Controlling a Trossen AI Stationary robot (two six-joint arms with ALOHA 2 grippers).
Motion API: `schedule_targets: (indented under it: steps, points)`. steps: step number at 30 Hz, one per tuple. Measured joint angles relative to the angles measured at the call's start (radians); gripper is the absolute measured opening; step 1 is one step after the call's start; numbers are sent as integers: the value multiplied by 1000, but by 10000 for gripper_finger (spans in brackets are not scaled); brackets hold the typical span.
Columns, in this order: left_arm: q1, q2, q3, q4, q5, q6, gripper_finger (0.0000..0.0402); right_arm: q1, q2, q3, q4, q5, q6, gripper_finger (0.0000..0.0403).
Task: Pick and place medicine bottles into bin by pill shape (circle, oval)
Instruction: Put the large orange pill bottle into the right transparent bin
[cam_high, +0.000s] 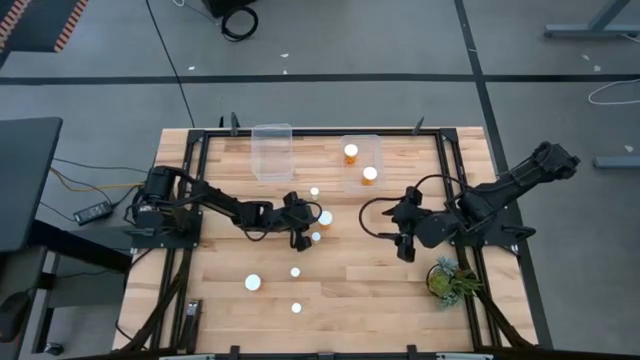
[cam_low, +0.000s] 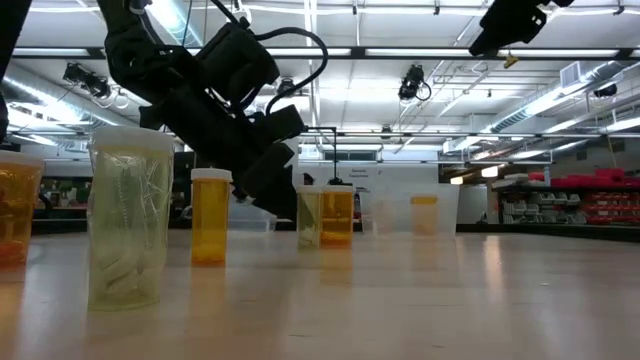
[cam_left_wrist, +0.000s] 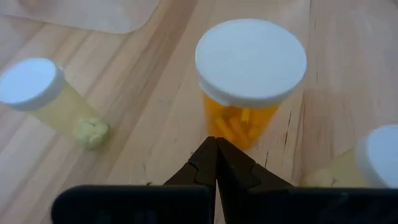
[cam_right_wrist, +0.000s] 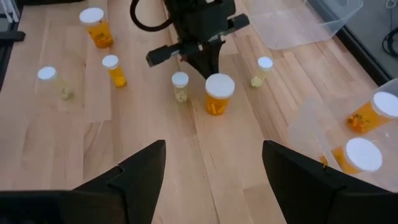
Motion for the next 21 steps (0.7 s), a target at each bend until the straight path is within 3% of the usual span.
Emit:
schedule_targets:
  steps: [10,21]
  points:
    - [2,0,0,109,74,24,8,-78,141,0,139,-33,-118,275]
    - [3,-62,0,39,72,89,10,-247,307,0,259,-241,-202,275]
